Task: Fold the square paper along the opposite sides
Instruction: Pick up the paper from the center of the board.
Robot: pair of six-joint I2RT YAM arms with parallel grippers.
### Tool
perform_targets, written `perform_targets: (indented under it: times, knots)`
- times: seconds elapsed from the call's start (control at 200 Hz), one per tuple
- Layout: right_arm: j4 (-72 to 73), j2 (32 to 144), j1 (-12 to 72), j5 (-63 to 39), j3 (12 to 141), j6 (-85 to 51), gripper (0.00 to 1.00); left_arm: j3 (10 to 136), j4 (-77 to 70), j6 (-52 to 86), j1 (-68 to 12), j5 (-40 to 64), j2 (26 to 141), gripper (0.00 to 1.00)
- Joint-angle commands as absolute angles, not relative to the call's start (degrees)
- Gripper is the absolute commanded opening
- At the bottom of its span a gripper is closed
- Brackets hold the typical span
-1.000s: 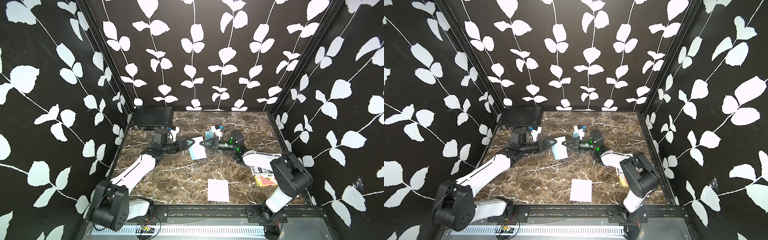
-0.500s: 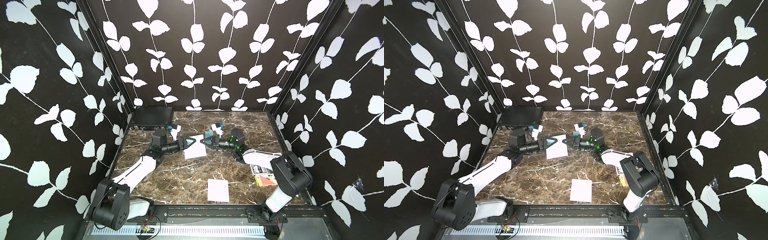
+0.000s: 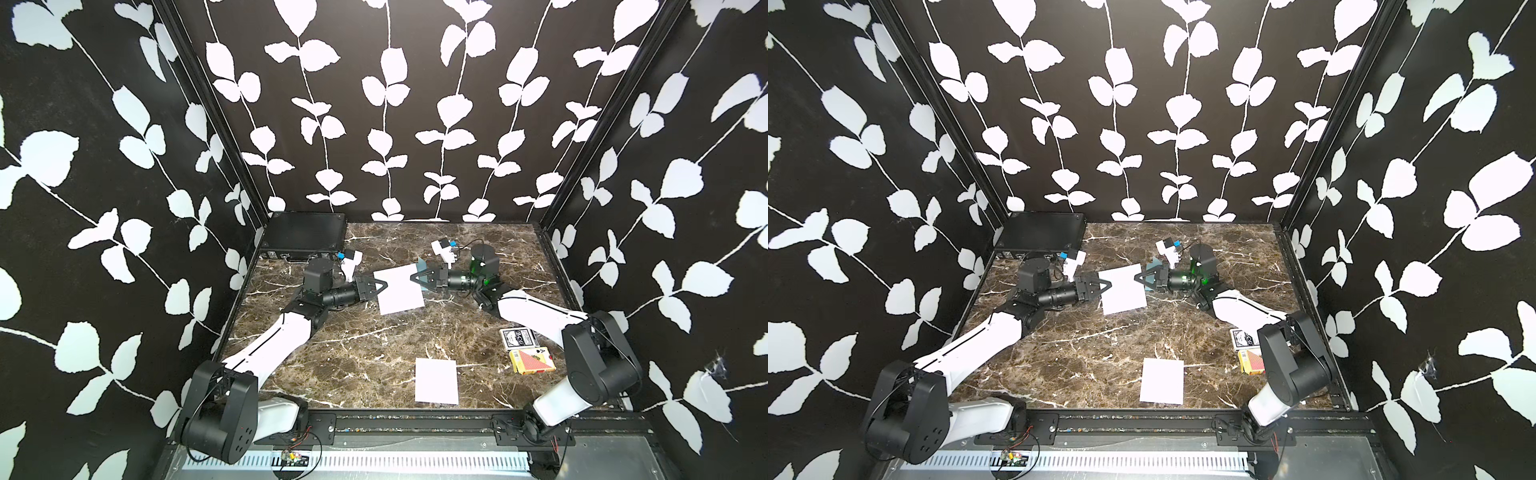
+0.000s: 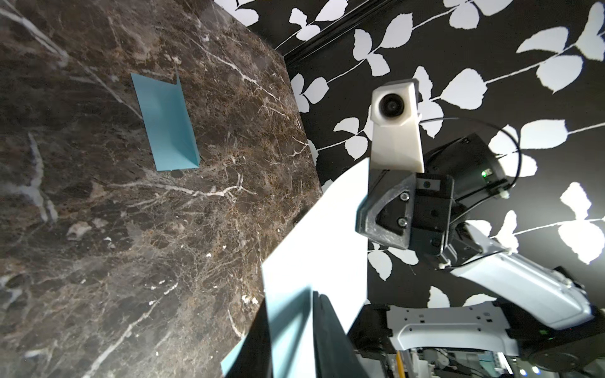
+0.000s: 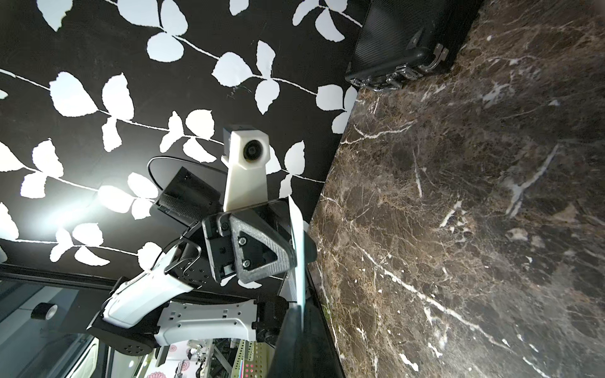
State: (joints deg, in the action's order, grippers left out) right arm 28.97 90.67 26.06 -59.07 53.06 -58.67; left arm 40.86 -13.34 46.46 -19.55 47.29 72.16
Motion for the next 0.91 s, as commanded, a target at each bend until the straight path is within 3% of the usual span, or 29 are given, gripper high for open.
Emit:
perform_targets:
  times: [0.0, 0.16, 0.255, 0.435, 0.525, 0.9]
  knots:
    - [28.65, 89.82, 25.67, -60.55, 55.23, -57.00, 0.00, 41.86, -12.87, 45.23, -19.40, 47.81, 72.15, 0.09]
    - [27.38, 90.00, 25.66, -60.83, 55.63, -56.13, 0.00, 42.53, -11.68, 44.73, -19.40, 47.47, 72.56, 0.00]
    - [25.78, 90.00, 25.54, -60.79, 55.94, -54.81, 0.00, 43.17, -10.46, 44.14, -19.42, 47.06, 72.65, 0.00]
    - [13.21, 90.79, 25.58, -55.78, 57.89, -43.57, 0.22, 44.95, -6.66, 42.70, -19.42, 46.45, 71.36, 0.00]
    - [14.77, 94.62, 25.94, -53.26, 59.37, -42.63, 0.30, 46.31, -3.60, 40.89, -19.30, 46.62, 70.21, 0.00]
    - [18.47, 109.30, 27.55, -56.24, 69.19, -44.47, 0.35, 49.72, -10.29, 45.28, -18.97, 50.44, 68.97, 0.00]
